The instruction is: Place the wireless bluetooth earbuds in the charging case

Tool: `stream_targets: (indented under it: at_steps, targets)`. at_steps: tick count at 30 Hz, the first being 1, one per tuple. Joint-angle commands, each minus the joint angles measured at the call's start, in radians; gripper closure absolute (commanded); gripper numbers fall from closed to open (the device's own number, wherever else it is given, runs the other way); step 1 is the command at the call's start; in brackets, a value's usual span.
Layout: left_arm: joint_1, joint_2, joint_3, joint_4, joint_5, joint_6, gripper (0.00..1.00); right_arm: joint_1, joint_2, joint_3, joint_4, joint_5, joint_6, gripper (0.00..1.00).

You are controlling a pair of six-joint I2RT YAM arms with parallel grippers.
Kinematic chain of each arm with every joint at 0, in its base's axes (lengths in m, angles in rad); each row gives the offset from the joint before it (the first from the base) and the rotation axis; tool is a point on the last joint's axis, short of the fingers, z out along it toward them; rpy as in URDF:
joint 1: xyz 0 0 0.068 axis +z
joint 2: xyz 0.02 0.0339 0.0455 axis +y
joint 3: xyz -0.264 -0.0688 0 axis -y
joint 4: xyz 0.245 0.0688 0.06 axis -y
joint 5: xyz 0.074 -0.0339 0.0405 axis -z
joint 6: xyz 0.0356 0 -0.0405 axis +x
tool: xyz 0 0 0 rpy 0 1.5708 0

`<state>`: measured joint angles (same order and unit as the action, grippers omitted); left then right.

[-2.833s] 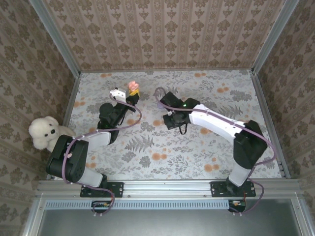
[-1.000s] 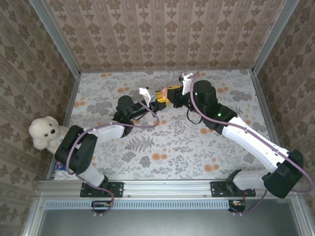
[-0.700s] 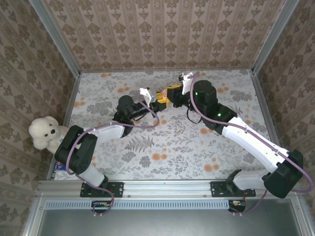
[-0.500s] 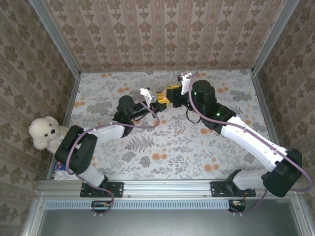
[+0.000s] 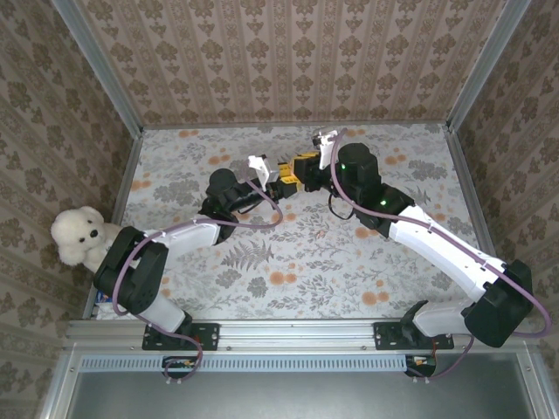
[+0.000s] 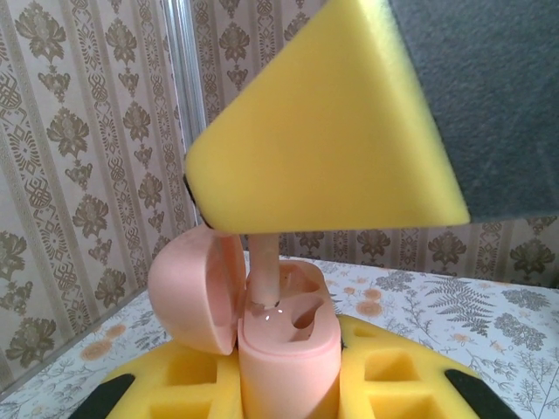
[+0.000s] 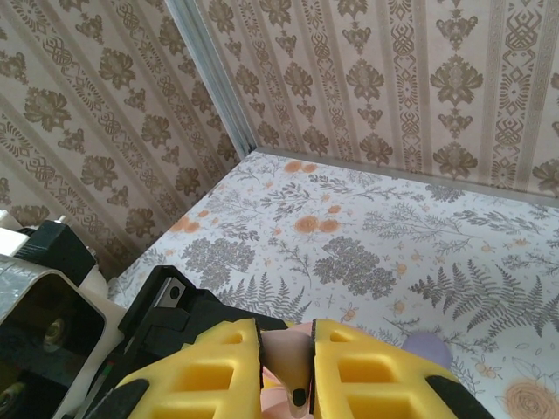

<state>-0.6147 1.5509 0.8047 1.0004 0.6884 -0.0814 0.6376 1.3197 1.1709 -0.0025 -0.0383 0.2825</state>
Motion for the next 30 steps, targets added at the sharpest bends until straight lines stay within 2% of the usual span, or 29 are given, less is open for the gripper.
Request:
stream_targets:
  at_steps: [1, 30]
  targets:
    - [-0.008, -0.036, 0.034, 0.009, 0.019, 0.029, 1.0, -0.002, 0.008, -0.02, 0.013, 0.0, -0.016, 0.82]
    - [-0.008, -0.039, 0.03, -0.007, 0.003, 0.049, 1.0, -0.007, -0.055, -0.049, 0.01, -0.017, 0.014, 0.82]
